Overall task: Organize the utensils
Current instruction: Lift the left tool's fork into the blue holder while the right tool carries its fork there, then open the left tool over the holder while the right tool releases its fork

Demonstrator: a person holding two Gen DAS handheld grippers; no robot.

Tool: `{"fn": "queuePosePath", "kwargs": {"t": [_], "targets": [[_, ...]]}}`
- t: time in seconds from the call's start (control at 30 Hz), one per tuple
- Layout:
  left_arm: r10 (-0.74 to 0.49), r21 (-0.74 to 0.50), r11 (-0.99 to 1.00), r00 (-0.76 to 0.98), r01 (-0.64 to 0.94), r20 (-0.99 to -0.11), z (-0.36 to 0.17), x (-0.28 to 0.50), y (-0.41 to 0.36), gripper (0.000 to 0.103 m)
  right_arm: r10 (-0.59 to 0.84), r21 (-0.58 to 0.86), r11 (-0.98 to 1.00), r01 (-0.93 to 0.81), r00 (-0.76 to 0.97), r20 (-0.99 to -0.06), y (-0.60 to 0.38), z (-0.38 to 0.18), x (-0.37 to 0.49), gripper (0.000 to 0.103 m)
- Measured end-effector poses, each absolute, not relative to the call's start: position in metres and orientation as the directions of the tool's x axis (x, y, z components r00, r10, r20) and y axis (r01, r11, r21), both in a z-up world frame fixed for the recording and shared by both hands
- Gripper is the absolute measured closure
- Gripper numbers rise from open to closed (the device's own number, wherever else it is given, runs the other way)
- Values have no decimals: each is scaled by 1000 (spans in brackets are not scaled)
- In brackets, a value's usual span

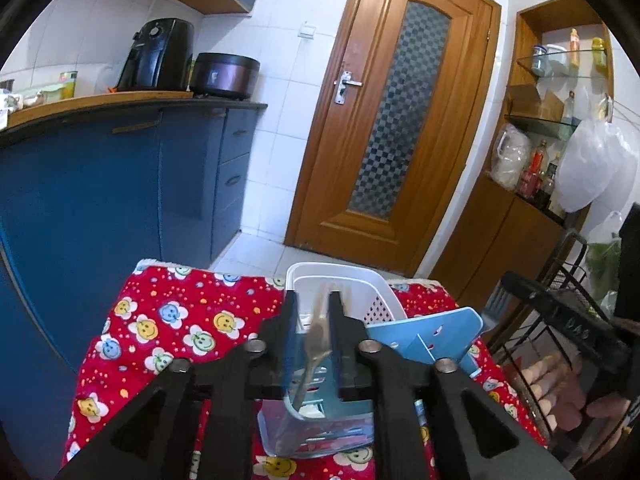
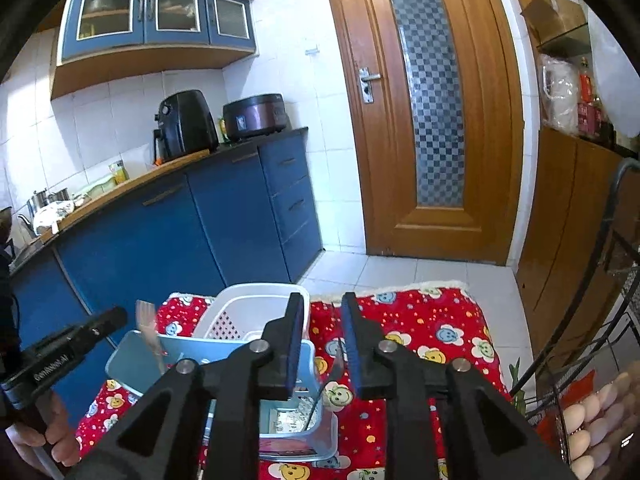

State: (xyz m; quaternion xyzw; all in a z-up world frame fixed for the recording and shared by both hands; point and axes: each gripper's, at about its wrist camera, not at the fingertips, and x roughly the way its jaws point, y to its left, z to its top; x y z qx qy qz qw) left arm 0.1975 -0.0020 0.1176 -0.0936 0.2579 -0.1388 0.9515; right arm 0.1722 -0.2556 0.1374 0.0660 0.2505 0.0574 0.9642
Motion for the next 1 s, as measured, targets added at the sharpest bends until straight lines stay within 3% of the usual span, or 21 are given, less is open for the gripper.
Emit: {"fn": "queuePosePath", "kwargs": {"t": [0.03, 0.1, 0.4, 1.0], "targets": [[-309, -249, 945, 831, 212, -463, 119, 196, -1, 74, 143, 154, 985, -79, 870, -471, -256, 140, 171, 79], [-307, -250, 945, 834, 211, -459, 121, 193, 0, 71, 142, 154, 985, -79, 876, -461, -255, 144, 167, 77], [-314, -250, 944, 828, 218, -464, 130, 172, 5, 68, 171, 191, 978, -88, 862, -477, -259, 148, 139, 74], [-326, -234, 944, 771, 232, -547, 109, 115, 9, 67, 217, 247, 966, -70, 739, -638, -254, 97, 83, 72]]}}
